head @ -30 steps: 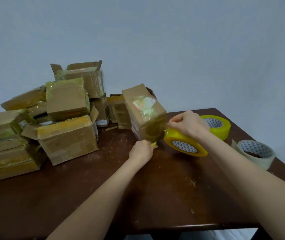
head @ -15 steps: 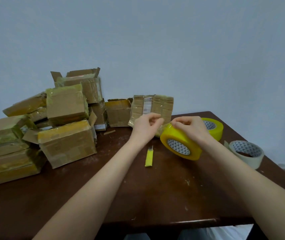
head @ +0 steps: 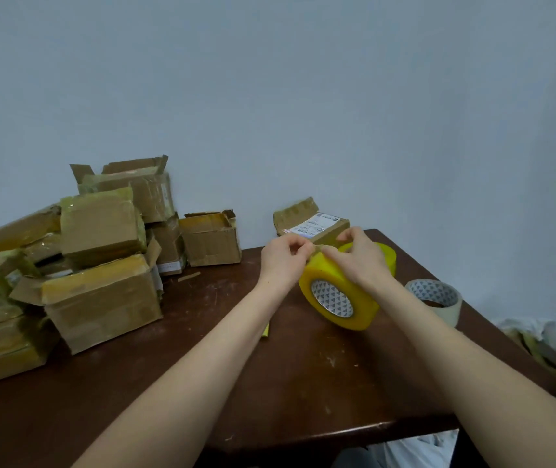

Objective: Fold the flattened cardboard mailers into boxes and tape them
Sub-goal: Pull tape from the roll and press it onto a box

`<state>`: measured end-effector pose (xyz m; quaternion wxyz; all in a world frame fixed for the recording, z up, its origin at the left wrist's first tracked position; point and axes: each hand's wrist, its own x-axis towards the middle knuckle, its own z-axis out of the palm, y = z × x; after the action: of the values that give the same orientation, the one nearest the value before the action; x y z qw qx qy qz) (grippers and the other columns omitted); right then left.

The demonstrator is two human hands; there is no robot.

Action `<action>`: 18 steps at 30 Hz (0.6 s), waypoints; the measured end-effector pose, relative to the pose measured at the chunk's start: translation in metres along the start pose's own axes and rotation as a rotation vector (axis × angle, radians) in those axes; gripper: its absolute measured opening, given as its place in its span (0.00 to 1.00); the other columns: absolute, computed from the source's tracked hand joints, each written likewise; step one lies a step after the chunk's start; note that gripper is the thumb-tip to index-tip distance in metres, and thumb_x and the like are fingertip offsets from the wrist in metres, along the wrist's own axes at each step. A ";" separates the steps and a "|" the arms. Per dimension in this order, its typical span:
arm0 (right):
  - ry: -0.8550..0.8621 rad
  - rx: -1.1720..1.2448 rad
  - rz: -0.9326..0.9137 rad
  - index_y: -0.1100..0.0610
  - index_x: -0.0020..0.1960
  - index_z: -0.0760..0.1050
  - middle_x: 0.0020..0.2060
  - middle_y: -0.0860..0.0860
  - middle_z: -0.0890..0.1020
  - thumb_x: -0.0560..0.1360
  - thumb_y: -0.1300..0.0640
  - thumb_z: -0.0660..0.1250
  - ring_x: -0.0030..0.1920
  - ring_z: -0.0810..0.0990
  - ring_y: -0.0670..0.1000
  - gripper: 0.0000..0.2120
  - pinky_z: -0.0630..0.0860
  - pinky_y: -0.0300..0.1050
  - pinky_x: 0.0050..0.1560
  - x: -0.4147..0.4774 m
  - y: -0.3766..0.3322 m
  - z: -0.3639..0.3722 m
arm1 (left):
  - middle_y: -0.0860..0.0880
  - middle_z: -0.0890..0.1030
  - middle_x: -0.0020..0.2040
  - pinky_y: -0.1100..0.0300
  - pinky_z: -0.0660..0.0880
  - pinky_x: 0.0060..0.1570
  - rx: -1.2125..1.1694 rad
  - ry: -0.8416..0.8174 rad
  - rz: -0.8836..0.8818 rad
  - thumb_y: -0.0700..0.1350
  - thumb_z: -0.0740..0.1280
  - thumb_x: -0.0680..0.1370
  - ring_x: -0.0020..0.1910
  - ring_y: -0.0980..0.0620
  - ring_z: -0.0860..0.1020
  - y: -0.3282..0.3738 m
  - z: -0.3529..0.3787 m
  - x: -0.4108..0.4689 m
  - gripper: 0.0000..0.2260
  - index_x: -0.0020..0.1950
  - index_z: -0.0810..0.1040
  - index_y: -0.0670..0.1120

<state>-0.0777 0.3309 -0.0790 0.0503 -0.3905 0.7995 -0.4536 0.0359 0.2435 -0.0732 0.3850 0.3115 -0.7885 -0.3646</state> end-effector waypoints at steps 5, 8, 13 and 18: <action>0.063 -0.131 -0.047 0.53 0.57 0.70 0.53 0.56 0.80 0.83 0.46 0.50 0.54 0.77 0.59 0.15 0.72 0.52 0.51 -0.003 -0.001 0.001 | 0.48 0.82 0.39 0.59 0.79 0.40 -0.251 -0.019 -0.112 0.40 0.66 0.78 0.40 0.52 0.80 0.002 0.011 -0.005 0.07 0.40 0.78 0.47; 0.114 -0.104 -0.070 0.55 0.57 0.70 0.53 0.56 0.81 0.83 0.49 0.48 0.52 0.78 0.59 0.15 0.74 0.55 0.52 -0.008 0.003 0.002 | 0.47 0.80 0.36 0.62 0.79 0.36 -0.341 -0.035 -0.118 0.37 0.68 0.76 0.36 0.53 0.79 0.011 0.004 -0.005 0.09 0.53 0.74 0.48; 0.150 -0.099 -0.069 0.54 0.58 0.70 0.50 0.56 0.81 0.84 0.50 0.48 0.51 0.78 0.59 0.14 0.75 0.57 0.50 -0.014 0.007 0.000 | 0.50 0.82 0.45 0.73 0.71 0.33 0.071 -0.124 0.097 0.43 0.67 0.78 0.33 0.56 0.78 0.013 0.003 -0.009 0.06 0.52 0.83 0.49; 0.171 -0.210 -0.136 0.55 0.57 0.68 0.43 0.54 0.78 0.84 0.50 0.48 0.47 0.78 0.60 0.13 0.70 0.51 0.41 -0.023 0.007 -0.001 | 0.52 0.80 0.44 0.67 0.70 0.46 0.259 -0.021 0.234 0.44 0.70 0.75 0.46 0.54 0.77 0.007 0.006 -0.012 0.06 0.48 0.85 0.45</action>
<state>-0.0664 0.3484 -0.0901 -0.0901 -0.4067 0.8157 -0.4014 0.0353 0.2590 -0.0746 0.3731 0.2605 -0.8639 -0.2157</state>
